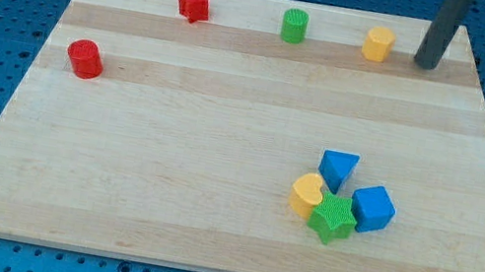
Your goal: Push the yellow hexagon towards center
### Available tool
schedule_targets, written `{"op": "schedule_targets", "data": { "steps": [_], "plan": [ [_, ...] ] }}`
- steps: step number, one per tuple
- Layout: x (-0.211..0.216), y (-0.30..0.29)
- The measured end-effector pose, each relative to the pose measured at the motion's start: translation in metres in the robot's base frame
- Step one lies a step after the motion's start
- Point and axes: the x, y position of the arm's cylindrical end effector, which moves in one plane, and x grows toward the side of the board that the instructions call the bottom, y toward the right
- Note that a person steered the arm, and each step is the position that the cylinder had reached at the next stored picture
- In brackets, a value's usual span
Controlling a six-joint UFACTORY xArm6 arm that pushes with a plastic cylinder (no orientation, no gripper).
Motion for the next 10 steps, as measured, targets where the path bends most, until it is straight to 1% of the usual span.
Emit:
{"op": "schedule_targets", "data": {
  "steps": [1,2,3,4,5,6,7,9,10],
  "plan": [
    [-0.043,-0.076],
    [-0.016,-0.116],
    [0.027,-0.117],
    [0.01,-0.117],
    [-0.025,-0.1],
    [-0.002,-0.054],
    [0.027,-0.054],
    [0.048,-0.087],
    [0.048,-0.125]
  ]
}}
